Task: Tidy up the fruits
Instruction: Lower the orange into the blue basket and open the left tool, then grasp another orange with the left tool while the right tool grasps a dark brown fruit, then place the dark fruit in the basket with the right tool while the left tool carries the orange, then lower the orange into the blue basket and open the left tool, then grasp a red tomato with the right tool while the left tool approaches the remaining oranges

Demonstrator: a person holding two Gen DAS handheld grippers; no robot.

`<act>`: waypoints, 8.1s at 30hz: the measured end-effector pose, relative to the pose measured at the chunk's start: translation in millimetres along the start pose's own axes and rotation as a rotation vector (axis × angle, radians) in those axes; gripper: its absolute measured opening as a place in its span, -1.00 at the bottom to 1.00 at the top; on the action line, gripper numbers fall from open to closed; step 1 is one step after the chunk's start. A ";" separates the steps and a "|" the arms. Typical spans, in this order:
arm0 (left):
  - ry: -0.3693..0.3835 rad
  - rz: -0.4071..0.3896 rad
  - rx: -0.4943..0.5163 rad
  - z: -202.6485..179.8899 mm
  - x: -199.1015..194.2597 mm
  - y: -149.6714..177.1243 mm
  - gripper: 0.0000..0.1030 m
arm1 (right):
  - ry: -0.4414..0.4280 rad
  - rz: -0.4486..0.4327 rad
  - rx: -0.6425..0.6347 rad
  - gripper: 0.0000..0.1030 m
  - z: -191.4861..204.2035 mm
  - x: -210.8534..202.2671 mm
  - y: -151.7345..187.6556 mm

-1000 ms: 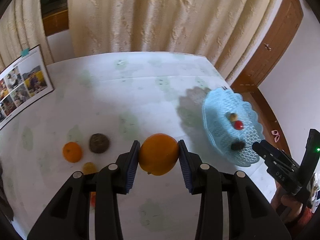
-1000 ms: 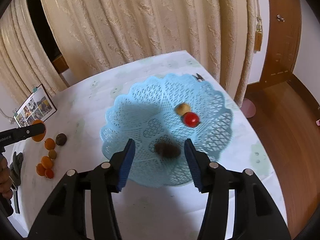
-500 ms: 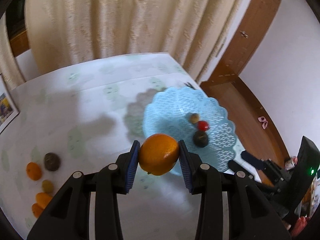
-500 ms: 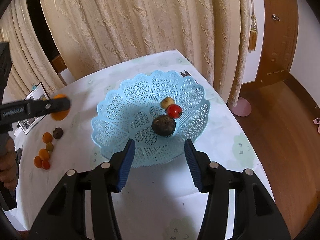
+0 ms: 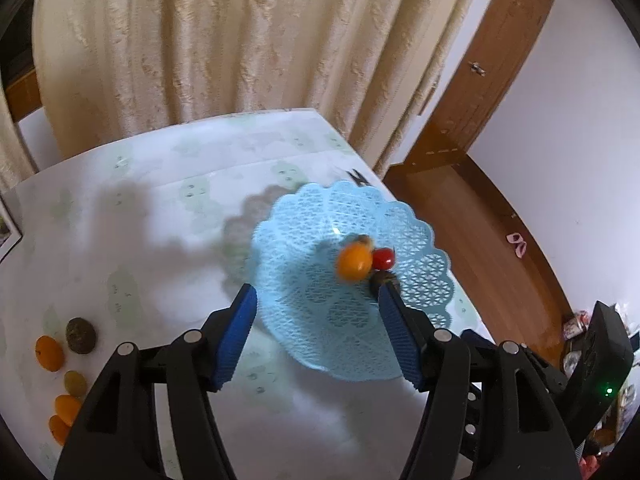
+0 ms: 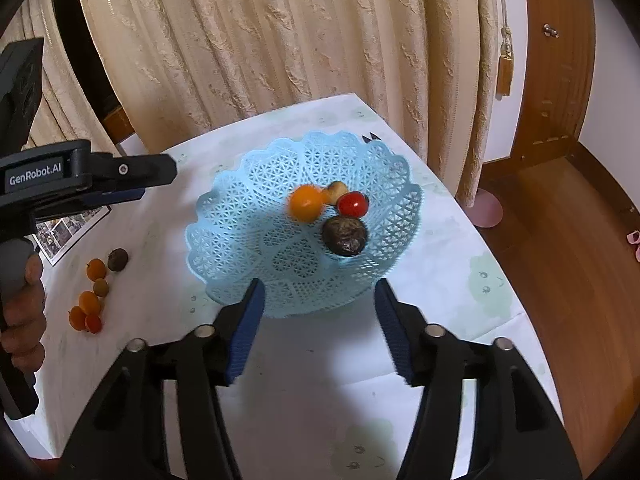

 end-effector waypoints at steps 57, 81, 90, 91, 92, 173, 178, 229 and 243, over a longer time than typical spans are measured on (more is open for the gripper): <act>-0.264 0.083 -0.300 301.0 -6.3 50.6 -0.22 | -0.115 0.082 -0.174 0.76 192.8 54.9 -2.0; -0.324 -0.029 -0.326 336.8 -102.3 50.0 -0.22 | -0.215 0.107 -0.326 0.76 312.7 150.7 -48.2; -0.334 -0.019 -0.340 346.3 -107.7 57.0 -0.22 | -0.171 0.175 -0.375 0.21 324.7 185.0 -34.4; -0.334 -0.019 -0.341 346.8 -107.5 57.0 -0.22 | -0.167 0.182 -0.380 0.03 325.2 187.0 -33.1; -0.333 -0.019 -0.341 346.9 -107.6 56.9 -0.22 | -0.164 0.192 -0.386 -0.15 325.0 189.0 -31.1; -0.034 -0.007 -0.004 -1.5 6.2 1.3 0.12 | 0.095 -0.024 0.064 0.11 -24.8 -1.5 -16.7; -0.031 -0.024 -0.028 0.4 1.4 -5.4 0.24 | 0.094 -0.033 0.075 0.39 -25.7 -1.6 -17.5; -0.440 -0.106 -0.437 339.3 -145.9 66.1 0.67 | -0.369 0.180 -0.474 0.39 335.8 94.5 38.7; -0.427 -0.079 -0.419 346.2 -140.2 69.4 0.67 | -0.380 0.214 -0.515 -0.41 343.2 108.4 48.5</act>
Point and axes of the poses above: each gripper's, at about its wrist camera, not at the fingertips, and x roughly the way its jaws point, z to its left, y to its underside, the point moved 9 cm from there along x, roughly the way its jaws point, and after that the axes turned 8 degrees about -x, right-handed, at the moved point
